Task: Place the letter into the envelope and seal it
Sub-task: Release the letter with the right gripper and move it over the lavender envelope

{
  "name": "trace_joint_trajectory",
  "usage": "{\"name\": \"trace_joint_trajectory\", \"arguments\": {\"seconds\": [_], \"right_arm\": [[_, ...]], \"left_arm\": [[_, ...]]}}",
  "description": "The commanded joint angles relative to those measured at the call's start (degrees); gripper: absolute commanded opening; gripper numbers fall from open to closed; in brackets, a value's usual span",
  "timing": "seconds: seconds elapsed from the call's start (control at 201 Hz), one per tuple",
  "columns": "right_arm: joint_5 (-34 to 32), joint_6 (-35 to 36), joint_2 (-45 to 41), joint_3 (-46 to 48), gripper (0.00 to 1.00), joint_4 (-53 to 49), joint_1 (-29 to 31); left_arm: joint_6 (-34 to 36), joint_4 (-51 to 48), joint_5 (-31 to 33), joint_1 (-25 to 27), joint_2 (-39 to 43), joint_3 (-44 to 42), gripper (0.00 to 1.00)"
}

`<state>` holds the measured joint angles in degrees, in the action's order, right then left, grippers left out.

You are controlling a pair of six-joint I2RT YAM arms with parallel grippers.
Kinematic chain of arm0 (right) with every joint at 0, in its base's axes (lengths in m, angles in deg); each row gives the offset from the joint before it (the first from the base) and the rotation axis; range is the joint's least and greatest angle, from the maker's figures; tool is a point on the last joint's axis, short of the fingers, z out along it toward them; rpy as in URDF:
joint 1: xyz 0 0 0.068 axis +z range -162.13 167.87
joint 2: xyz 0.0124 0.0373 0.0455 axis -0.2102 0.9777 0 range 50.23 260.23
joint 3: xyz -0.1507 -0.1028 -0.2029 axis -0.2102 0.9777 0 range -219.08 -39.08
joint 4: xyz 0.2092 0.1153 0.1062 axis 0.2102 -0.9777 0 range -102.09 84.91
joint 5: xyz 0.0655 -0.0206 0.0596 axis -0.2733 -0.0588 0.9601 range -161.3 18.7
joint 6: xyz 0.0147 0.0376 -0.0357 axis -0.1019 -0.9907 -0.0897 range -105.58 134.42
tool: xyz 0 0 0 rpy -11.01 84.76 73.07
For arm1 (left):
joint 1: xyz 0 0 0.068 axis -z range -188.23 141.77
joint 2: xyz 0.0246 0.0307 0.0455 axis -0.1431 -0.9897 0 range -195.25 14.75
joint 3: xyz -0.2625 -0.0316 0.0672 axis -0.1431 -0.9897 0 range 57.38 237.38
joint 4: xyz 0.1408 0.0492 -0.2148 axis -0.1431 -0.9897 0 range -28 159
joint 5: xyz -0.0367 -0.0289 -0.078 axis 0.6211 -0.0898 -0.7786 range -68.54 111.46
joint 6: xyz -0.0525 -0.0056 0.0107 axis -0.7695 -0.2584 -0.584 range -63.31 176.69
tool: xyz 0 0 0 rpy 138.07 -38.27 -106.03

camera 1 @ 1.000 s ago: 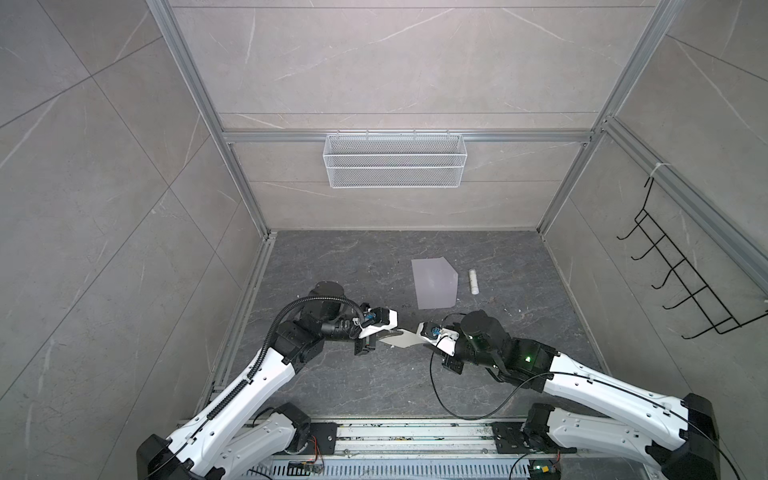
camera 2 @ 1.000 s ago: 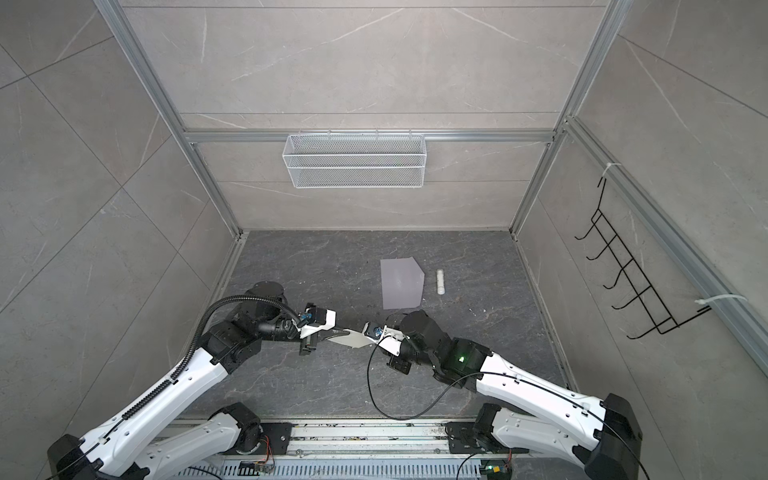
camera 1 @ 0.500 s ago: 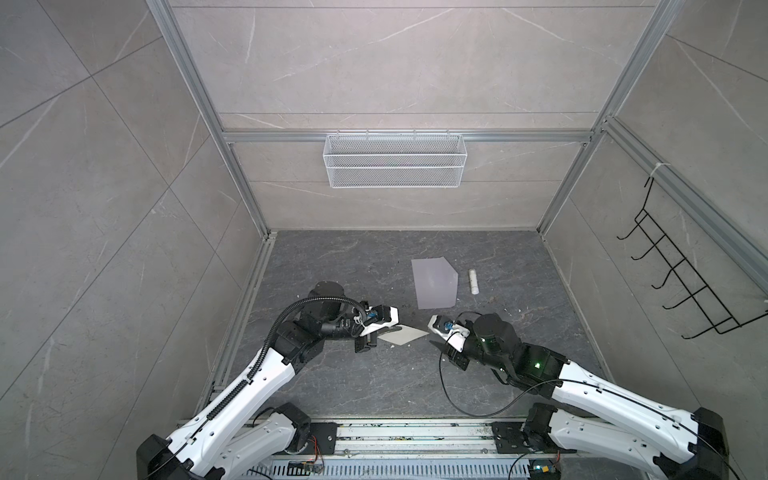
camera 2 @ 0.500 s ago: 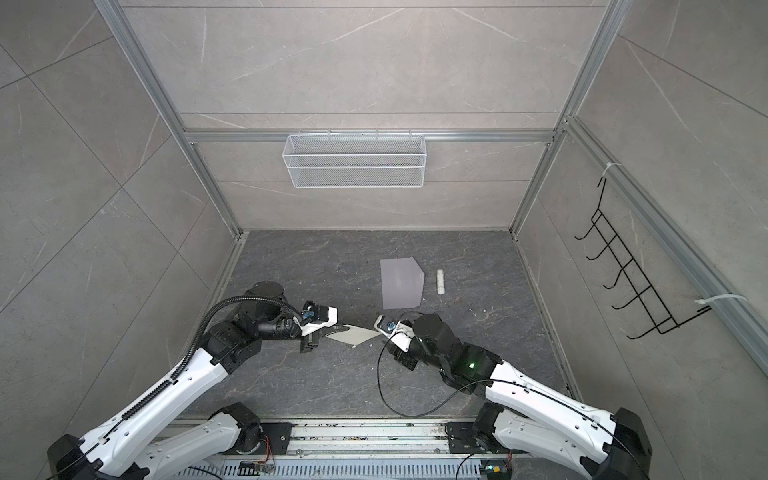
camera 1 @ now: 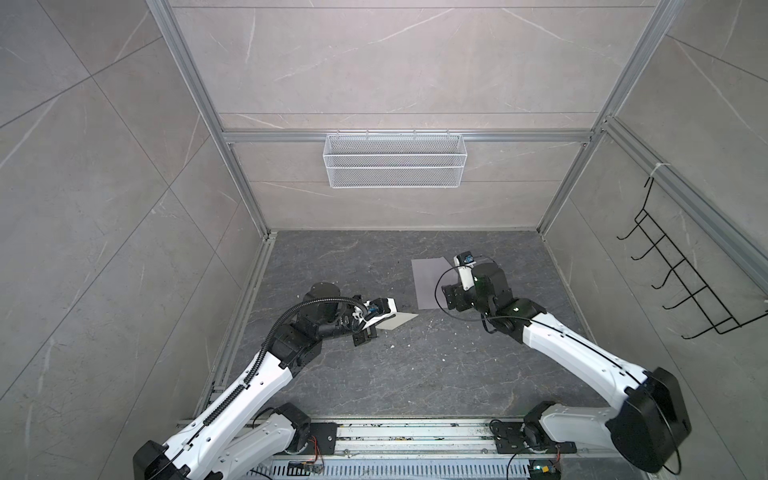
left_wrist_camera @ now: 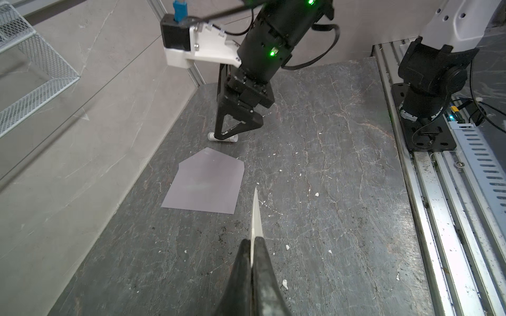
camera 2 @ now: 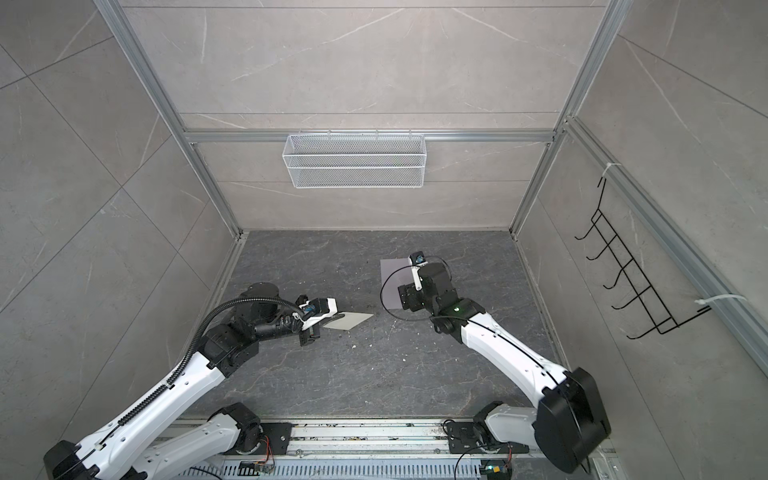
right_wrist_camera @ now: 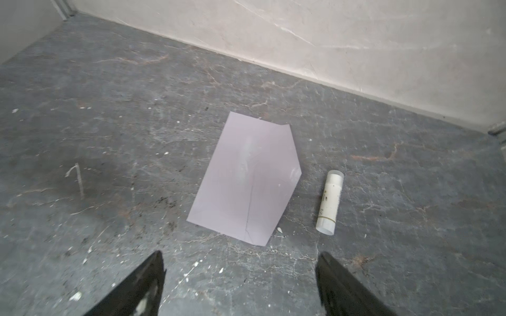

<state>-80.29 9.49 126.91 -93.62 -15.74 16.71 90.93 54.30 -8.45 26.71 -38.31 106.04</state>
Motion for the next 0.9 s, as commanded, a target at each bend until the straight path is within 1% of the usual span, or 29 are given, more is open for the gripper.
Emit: {"name": "trace_joint_trajectory", "arguments": {"seconds": [0.0,0.095,0.154,0.294,0.573,0.702,0.896], "right_arm": [[3.13,-6.98,6.0,-3.6,0.87,0.13,-3.3],[6.5,-10.2,11.42,-6.25,0.9,1.98,-6.41],[8.19,-12.24,14.93,-8.4,0.9,2.63,-8.39],[9.76,-12.15,23.27,-16.14,0.9,-0.91,-11.17],[13.96,-12.21,35.67,-28.99,0.82,-5.21,-14.65],[15.74,-10.6,43.55,-39.4,0.78,-12.25,-15.64],[19.18,-9.01,51.26,-48.92,0.72,-19.26,-15.92]], "left_arm": [[-0.95,2.48,0.73,-0.31,1.22,-0.06,0.0],[-1.08,2.47,0.56,-0.29,1.35,-0.06,0.0],[-1.17,2.58,0.54,-0.27,1.38,-0.06,0.0],[-1.39,2.49,0.52,-0.36,1.38,0.11,0.0],[-1.94,2.93,0.31,-0.48,1.6,-0.02,0.0],[-2.16,3.23,0.03,-0.46,1.82,0.03,0.0],[-2.66,3.98,-0.11,-0.52,2.03,-0.32,0.0]]}}
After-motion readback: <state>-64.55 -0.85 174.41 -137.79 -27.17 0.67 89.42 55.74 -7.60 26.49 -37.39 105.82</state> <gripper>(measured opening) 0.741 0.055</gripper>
